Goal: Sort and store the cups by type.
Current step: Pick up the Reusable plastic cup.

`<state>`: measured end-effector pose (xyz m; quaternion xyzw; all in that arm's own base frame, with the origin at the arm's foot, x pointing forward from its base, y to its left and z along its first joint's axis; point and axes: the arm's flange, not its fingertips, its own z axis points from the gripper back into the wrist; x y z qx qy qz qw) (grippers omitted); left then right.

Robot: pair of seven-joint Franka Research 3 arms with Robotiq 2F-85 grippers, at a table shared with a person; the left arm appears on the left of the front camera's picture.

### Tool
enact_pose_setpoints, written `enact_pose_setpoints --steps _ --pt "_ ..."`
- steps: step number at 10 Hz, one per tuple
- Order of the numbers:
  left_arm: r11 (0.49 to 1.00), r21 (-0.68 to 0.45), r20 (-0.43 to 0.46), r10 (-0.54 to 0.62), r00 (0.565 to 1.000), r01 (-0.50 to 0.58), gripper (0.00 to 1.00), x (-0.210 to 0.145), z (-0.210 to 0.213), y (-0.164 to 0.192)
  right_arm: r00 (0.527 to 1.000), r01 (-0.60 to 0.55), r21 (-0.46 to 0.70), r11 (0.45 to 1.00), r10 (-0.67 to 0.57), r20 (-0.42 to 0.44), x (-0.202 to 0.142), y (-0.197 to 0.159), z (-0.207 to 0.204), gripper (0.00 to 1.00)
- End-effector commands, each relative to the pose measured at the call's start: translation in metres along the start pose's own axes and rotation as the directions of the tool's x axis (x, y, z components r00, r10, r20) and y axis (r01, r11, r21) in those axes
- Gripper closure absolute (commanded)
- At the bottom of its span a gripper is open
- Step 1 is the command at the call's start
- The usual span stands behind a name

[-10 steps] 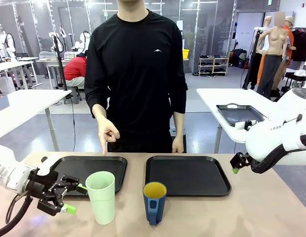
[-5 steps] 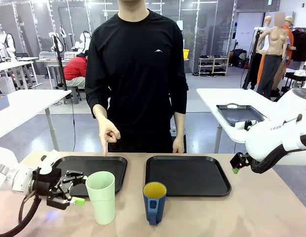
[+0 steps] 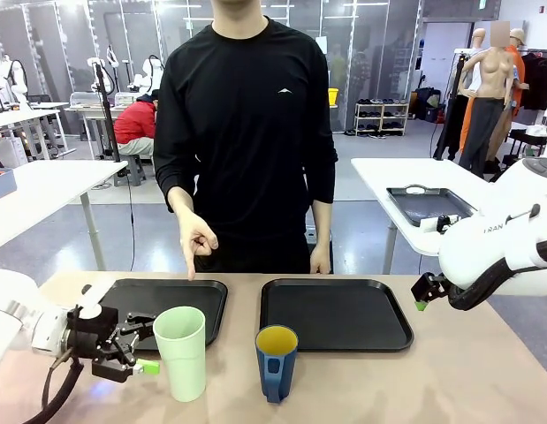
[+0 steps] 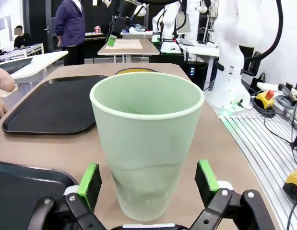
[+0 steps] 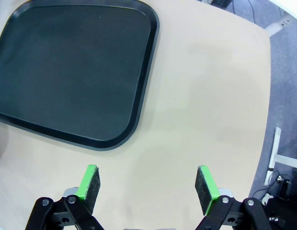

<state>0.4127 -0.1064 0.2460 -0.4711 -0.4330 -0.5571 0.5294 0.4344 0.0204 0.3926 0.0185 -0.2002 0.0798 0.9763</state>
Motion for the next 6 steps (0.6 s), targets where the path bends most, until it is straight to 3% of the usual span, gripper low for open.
enact_pose_setpoints --steps 1,6 --pt "0.999 -0.037 0.006 -0.031 0.999 0.032 0.0 -0.009 -0.005 -0.001 1.0 0.004 0.004 1.0 -0.004 -0.001 0.0 -0.002 -0.001 0.0" --pt "0.998 -0.058 -0.003 -0.02 1.0 0.019 0.0 -0.007 -0.027 0.001 1.0 0.004 0.004 1.0 -0.004 -0.001 0.0 -0.002 -0.001 0.0"
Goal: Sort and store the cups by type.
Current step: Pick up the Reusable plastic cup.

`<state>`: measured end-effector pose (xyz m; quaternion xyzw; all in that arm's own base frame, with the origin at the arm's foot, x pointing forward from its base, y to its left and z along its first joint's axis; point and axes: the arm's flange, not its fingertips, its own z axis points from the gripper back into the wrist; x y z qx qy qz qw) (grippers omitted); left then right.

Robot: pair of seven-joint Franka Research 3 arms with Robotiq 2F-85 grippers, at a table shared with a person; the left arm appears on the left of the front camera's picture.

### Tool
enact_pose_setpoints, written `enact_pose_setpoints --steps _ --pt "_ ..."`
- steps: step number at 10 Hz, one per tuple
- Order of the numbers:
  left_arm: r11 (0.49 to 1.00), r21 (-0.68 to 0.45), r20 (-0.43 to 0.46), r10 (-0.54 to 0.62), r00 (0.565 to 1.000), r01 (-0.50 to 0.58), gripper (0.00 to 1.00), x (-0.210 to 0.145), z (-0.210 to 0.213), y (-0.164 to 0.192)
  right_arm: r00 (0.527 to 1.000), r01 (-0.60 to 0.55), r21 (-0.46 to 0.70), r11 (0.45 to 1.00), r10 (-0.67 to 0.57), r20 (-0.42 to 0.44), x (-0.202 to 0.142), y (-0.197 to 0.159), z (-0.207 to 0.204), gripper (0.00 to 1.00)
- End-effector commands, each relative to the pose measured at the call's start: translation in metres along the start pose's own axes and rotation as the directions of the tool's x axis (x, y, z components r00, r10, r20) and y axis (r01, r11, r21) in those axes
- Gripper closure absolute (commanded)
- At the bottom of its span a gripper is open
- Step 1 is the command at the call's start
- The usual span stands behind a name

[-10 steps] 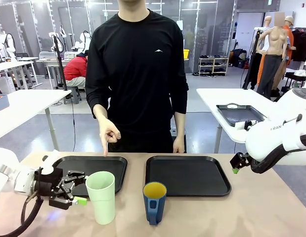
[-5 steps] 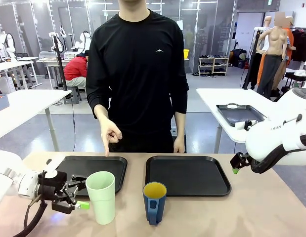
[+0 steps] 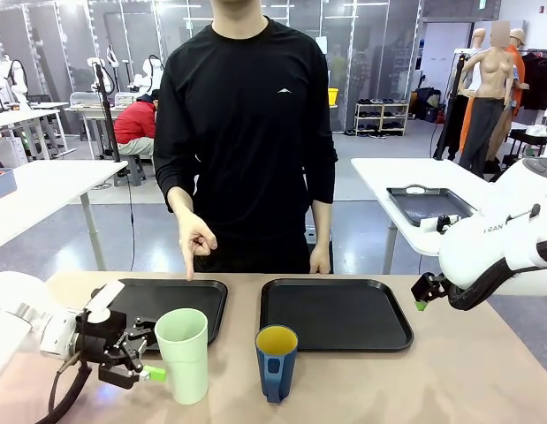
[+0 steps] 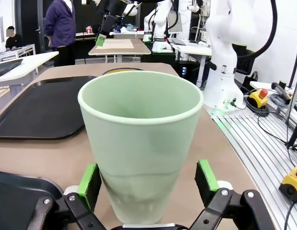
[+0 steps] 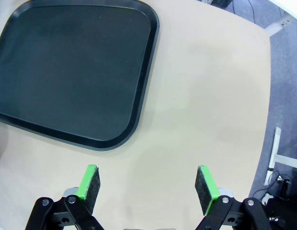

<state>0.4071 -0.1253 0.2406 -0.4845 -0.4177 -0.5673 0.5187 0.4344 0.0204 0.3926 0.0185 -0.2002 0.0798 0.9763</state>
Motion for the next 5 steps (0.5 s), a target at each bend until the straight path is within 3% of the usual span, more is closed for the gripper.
enact_pose_setpoints --steps 1,5 --pt "1.0 -0.019 0.001 -0.019 1.0 0.019 0.0 -0.005 -0.0099 0.0063 1.0 0.004 0.004 1.0 -0.004 -0.001 -0.0001 -0.0018 -0.0006 0.0" --pt "1.0 -0.011 0.007 -0.016 1.0 0.016 0.0 -0.004 -0.0185 0.0118 1.0 0.004 0.004 1.0 -0.004 -0.001 -0.0001 -0.0018 -0.0006 0.0"
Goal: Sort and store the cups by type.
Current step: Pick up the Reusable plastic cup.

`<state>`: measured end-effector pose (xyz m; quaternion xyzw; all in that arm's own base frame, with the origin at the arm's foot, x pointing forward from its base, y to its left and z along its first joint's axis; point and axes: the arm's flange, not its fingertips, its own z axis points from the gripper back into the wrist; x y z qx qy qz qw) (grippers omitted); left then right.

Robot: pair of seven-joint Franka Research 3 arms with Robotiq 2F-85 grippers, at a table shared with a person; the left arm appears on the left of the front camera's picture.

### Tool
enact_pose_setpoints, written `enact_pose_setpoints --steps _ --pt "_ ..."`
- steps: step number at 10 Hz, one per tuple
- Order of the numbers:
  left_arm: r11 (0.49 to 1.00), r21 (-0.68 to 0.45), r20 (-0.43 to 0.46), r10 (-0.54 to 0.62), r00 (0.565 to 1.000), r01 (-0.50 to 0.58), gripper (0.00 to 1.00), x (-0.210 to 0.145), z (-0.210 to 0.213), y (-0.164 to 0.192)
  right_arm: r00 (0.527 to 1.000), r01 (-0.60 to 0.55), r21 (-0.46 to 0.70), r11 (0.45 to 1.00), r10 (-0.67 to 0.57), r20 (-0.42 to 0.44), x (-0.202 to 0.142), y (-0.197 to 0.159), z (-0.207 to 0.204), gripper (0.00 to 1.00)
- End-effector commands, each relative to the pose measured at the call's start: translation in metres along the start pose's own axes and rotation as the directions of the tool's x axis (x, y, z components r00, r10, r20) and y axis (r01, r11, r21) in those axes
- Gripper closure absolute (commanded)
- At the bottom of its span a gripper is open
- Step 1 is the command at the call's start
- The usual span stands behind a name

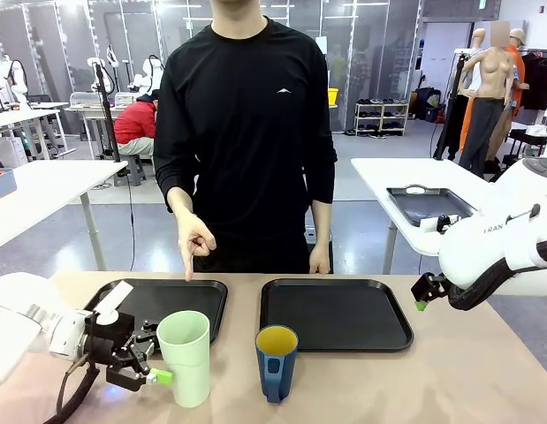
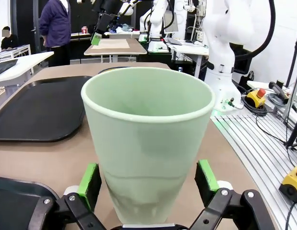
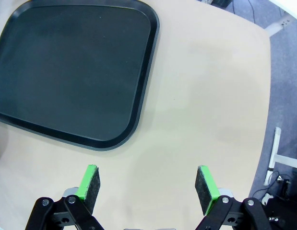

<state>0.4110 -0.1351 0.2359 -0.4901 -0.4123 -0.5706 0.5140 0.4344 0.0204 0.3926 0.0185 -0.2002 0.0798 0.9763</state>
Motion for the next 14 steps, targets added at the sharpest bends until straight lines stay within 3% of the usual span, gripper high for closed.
enact_pose_setpoints --steps 1,12,13,14 --pt "1.0 0.011 0.011 -0.013 1.0 0.013 0.0 -0.001 -0.012 0.008 1.0 0.004 0.004 1.0 -0.004 -0.001 0.0 -0.002 -0.001 0.0" --pt "0.997 -0.074 0.069 0.028 0.997 -0.023 0.0 -0.003 -0.038 0.017 1.0 0.004 0.004 1.0 -0.004 -0.001 0.0 -0.002 -0.001 0.0" --pt "0.998 -0.06 0.077 0.009 0.997 -0.004 0.2 -0.004 -0.037 0.017 1.0 0.004 0.004 1.0 -0.004 -0.001 0.0 -0.002 -0.001 0.0" --pt "0.997 -0.072 0.078 0.018 0.997 -0.013 0.2 -0.004 -0.037 0.017 1.0 0.004 0.004 1.0 -0.004 -0.001 0.0 -0.002 -0.001 0.0"
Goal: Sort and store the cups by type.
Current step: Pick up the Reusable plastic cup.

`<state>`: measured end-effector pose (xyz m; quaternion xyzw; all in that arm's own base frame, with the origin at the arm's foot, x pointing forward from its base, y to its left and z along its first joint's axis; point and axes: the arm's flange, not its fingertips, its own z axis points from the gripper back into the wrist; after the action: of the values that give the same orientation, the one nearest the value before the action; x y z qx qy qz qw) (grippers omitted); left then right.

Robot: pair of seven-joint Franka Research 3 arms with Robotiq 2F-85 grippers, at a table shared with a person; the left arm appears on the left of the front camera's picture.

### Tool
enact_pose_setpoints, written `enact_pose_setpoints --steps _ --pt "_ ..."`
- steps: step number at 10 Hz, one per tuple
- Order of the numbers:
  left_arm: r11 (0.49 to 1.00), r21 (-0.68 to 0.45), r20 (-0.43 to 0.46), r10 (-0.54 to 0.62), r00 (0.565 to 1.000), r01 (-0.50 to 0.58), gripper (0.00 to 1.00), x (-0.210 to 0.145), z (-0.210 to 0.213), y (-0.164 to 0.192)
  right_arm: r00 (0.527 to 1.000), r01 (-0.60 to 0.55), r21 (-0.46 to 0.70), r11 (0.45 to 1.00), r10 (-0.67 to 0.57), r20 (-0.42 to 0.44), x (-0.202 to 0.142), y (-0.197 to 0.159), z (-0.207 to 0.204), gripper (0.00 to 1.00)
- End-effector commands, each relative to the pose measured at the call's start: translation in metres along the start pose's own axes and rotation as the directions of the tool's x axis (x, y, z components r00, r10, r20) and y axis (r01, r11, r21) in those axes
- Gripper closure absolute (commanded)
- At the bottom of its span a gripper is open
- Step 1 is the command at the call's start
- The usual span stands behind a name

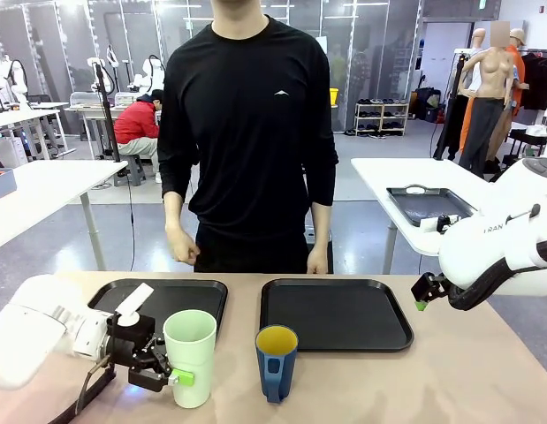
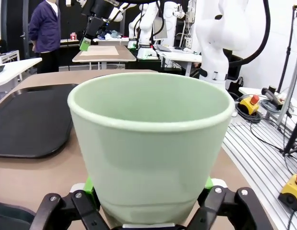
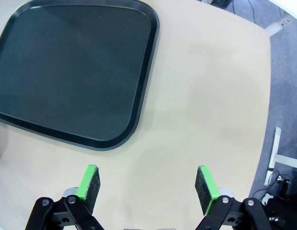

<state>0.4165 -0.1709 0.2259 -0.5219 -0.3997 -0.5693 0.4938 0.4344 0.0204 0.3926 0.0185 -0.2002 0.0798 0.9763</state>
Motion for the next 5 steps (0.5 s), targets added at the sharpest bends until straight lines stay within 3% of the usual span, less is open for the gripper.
enact_pose_setpoints --steps 1,2,3,4,5 --pt "1.0 0.002 0.039 0.003 0.999 -0.003 0.39 -0.002 0.001 0.006 1.0 0.004 0.004 1.0 -0.004 -0.001 0.0 -0.002 -0.001 0.0" --pt "1.0 0.002 0.041 0.007 0.999 -0.007 0.25 -0.001 0.0 0.006 1.0 0.004 0.004 1.0 -0.004 -0.001 0.0 -0.002 -0.001 0.0" --pt "1.0 0.006 0.046 0.01 0.999 -0.01 0.59 -0.001 0.0 0.007 1.0 0.004 0.004 1.0 -0.004 -0.001 0.0 -0.002 -0.001 0.0" --pt "1.0 0.019 0.058 0.012 0.998 -0.013 0.45 0.003 -0.002 0.008 1.0 0.004 0.004 1.0 -0.004 -0.001 0.0 -0.002 -0.001 0.0" --pt "0.999 0.037 0.072 0.026 0.997 -0.028 0.79 0.009 0.001 0.006 1.0 0.004 0.004 1.0 -0.004 -0.001 0.0 -0.002 -0.001 0.0"
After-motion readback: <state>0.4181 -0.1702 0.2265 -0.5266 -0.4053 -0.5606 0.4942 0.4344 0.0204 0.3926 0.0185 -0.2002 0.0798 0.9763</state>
